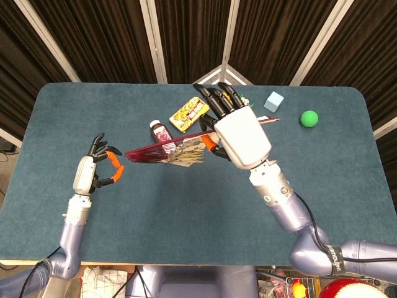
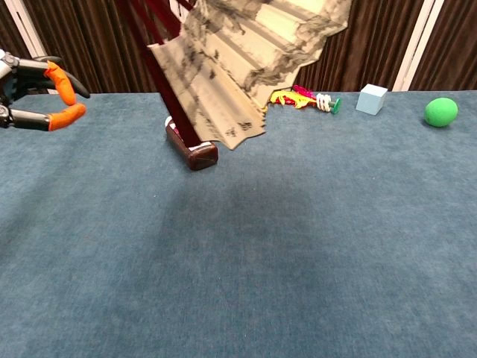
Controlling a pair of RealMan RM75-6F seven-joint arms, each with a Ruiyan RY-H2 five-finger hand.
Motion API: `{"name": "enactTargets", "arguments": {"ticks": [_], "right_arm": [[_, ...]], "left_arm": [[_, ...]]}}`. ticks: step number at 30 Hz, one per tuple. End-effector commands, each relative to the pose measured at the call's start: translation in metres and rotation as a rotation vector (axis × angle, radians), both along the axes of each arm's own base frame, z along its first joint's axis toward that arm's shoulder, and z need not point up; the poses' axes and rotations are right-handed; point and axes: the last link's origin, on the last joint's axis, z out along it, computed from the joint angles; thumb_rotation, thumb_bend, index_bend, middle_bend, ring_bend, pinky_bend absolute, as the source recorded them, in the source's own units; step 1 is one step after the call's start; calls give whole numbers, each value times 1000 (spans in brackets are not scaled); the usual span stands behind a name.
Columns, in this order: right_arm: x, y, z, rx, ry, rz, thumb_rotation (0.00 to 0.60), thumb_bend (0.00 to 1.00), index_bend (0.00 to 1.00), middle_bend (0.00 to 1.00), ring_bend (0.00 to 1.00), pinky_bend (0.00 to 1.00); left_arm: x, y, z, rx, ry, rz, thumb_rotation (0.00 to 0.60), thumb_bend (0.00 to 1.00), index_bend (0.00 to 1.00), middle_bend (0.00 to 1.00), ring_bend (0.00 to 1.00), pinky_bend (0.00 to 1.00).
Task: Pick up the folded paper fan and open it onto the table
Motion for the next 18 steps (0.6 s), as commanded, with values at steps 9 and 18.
{"name": "enactTargets", "arguments": {"ticks": [9, 18], "right_arm": [[-1, 2, 4, 0, 6, 15, 600, 428, 657, 132, 186, 144], [0, 6, -6, 14, 21, 24, 600, 430, 662, 132, 187, 143]], "left_arm": [[-7, -8, -27, -198, 111, -77, 600, 131, 3, 0, 0, 14], [15, -16, -59, -275, -45, -95, 600, 13, 0, 0, 0, 14]]}}
